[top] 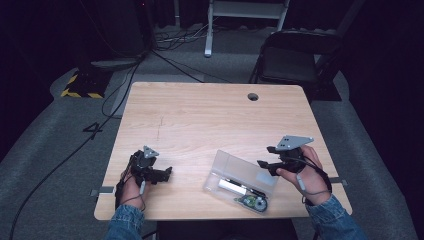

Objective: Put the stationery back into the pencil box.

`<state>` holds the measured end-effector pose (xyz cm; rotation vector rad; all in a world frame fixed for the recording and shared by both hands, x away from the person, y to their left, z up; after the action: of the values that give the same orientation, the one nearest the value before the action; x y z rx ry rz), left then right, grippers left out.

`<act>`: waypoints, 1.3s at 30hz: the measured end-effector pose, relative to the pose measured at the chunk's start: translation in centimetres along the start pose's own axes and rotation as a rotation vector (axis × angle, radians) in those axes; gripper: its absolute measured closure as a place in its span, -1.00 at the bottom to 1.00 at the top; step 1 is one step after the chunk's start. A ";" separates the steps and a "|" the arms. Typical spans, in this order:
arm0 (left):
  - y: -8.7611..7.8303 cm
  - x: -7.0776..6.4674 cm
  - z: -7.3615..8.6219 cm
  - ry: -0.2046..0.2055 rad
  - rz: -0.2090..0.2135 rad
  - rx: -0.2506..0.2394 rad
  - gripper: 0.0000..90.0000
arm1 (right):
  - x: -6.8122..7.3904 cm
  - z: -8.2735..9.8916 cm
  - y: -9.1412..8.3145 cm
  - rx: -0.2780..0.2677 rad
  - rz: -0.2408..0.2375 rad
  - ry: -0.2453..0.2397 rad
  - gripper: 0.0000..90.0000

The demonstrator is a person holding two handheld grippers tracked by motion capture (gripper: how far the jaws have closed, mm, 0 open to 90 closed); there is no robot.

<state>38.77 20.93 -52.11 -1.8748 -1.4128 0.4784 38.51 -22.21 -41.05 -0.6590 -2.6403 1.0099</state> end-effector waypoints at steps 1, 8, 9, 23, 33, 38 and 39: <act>0.0 0.0 0.0 0.000 0.000 0.000 -1.00 | -0.3 0.1 -0.1 -0.004 0.006 0.008 -0.19; 0.0 0.0 0.0 0.000 0.000 0.000 -1.00 | -2.4 1.3 -1.2 -0.030 0.065 0.071 -0.25; 0.0 0.0 0.0 -0.001 0.000 0.000 -1.00 | -2.8 1.6 -1.2 -0.028 0.072 0.079 -0.27; 0.3 0.7 -0.2 0.031 0.030 -0.008 -1.00 | -7.2 5.9 -2.1 -0.027 0.169 0.213 -0.34; 0.4 0.7 -0.2 0.030 0.030 -0.008 -1.00 | -9.4 8.6 -1.4 -0.035 0.204 0.270 -0.41; 0.4 0.6 -0.2 0.029 0.031 -0.008 -1.00 | -10.1 9.6 -0.8 -0.036 0.219 0.287 -0.45; 0.4 0.7 -0.2 0.030 0.030 -0.008 -1.00 | -10.2 9.7 -0.7 -0.038 0.222 0.292 -0.45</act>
<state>39.38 21.42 -52.12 -1.9046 -1.3703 0.4577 43.55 -33.23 -48.33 -1.0413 -2.3751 0.8437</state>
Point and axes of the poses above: each handheld gripper's, and its own axes: y roughly forward along the jaws, z roughly out of its underside, x roughly to its left, the point moved 2 cm from there along y, roughly forward along the jaws, and after that the axes turned 12 degrees about -z, right-handed, at the moved point
